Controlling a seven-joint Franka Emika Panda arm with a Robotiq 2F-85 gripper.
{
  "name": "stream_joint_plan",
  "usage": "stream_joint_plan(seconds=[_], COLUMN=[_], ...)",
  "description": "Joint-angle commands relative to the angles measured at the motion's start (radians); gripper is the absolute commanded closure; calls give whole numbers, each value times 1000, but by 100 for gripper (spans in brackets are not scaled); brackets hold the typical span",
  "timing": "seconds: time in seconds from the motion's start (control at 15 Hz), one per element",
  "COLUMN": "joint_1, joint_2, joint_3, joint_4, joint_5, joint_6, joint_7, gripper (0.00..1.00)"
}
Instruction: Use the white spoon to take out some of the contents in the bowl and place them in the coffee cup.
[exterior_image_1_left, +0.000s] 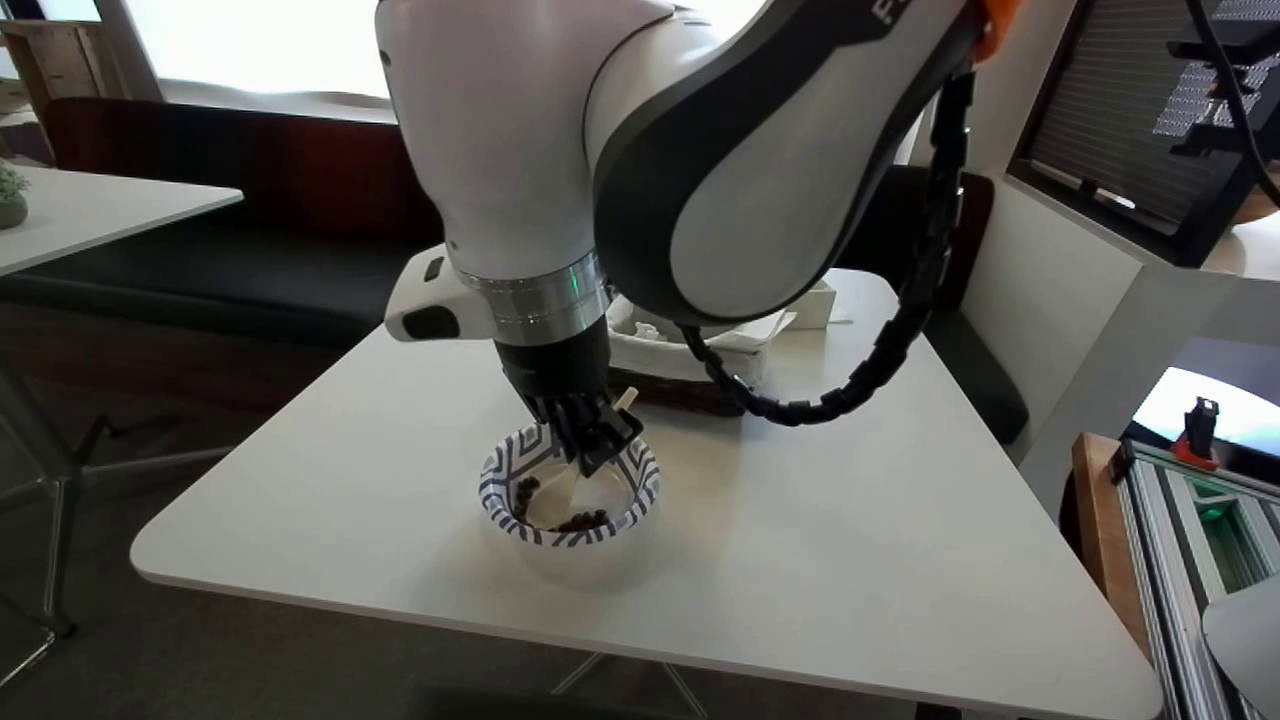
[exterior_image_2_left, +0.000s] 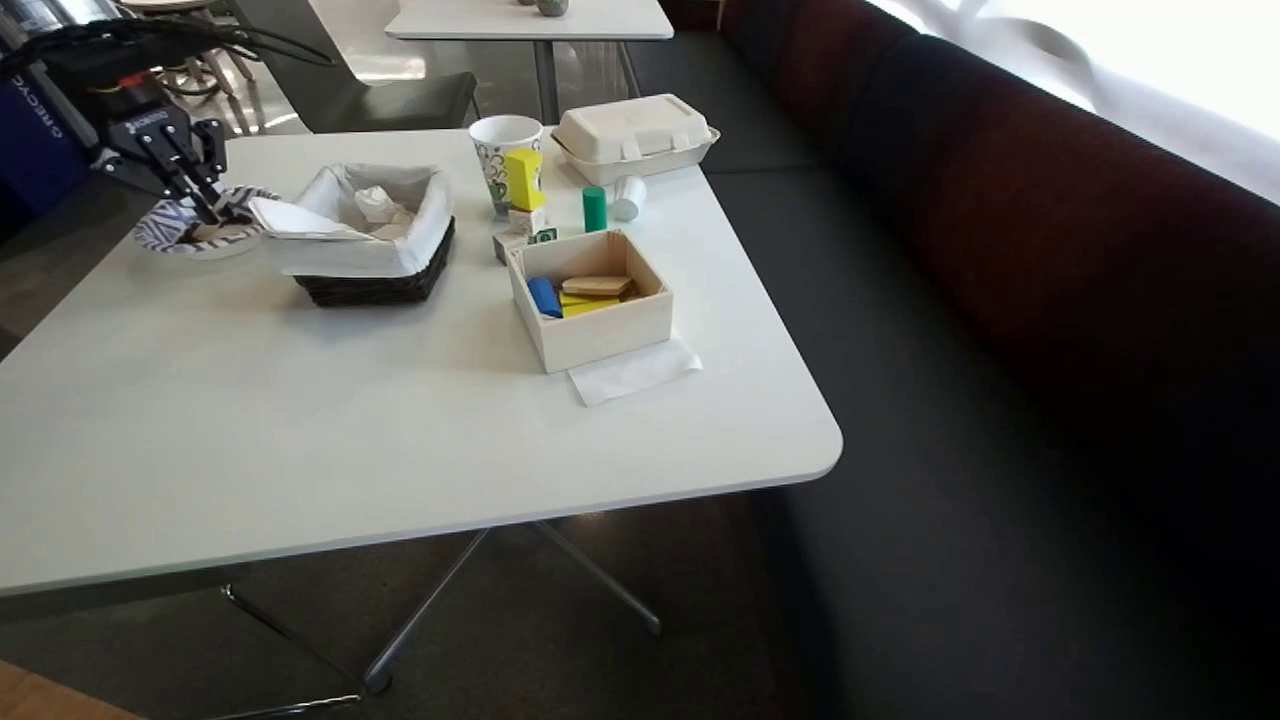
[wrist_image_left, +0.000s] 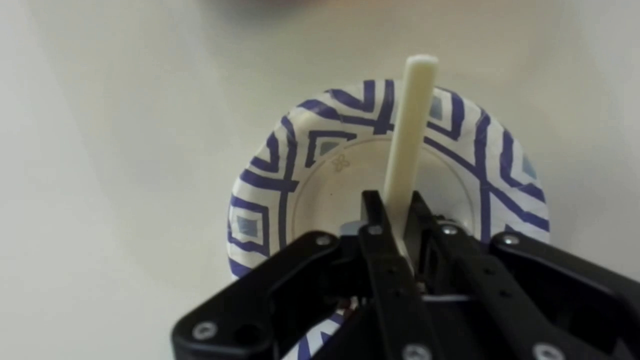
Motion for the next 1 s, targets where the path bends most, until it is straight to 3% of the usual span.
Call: stream_joint_plan(seconds=[0.0,0.53,0.93], joint_1=[-32,-143,-257], joint_2=[34,87,133], joint_3=[37,81,166], joint_4=[16,1,1], joint_5=[43,166,315], joint_6=[38,231,315], joint_7=[-55,-243,-421], gripper=[96,96,96])
